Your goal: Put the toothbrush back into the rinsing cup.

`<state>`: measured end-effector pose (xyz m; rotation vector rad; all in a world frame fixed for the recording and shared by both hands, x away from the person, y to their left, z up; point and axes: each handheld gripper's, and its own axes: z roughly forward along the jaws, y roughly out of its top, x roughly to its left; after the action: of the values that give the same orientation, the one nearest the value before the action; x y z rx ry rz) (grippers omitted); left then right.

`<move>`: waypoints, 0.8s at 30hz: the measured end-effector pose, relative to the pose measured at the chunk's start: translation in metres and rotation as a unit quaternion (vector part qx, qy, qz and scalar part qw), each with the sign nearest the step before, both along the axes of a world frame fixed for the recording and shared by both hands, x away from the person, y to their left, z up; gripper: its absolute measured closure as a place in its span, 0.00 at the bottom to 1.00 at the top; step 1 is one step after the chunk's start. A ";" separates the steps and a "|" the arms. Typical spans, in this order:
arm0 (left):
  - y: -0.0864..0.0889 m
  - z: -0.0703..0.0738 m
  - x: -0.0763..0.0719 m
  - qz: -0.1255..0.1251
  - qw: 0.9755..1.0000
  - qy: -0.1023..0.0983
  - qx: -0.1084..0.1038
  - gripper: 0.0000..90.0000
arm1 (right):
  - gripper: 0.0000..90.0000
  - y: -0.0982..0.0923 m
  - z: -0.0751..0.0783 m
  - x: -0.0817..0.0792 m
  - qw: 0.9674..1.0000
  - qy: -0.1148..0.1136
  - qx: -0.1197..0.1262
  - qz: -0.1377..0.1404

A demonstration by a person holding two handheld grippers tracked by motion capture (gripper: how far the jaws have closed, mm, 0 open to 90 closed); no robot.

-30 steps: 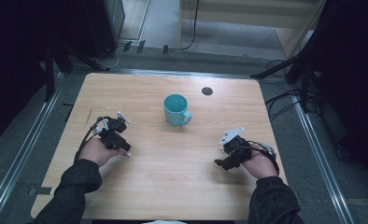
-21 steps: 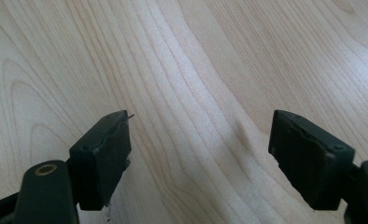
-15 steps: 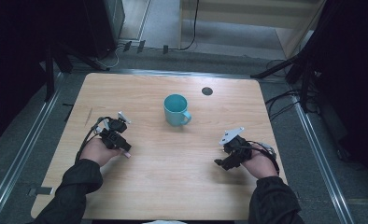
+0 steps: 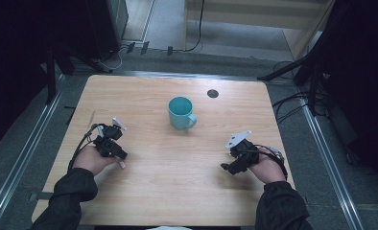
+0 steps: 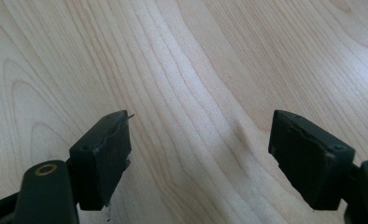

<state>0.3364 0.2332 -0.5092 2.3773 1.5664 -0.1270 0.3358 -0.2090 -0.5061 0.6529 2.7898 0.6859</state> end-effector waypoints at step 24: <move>0.042 0.016 -0.015 0.097 0.995 0.003 -0.016 0.92 | 0.23 0.001 0.000 0.000 1.000 0.000 -0.002 0.002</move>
<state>0.3218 0.2755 -0.4929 2.1888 1.7722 -0.1168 0.3358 -0.2080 -0.5065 0.6469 2.7923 0.6808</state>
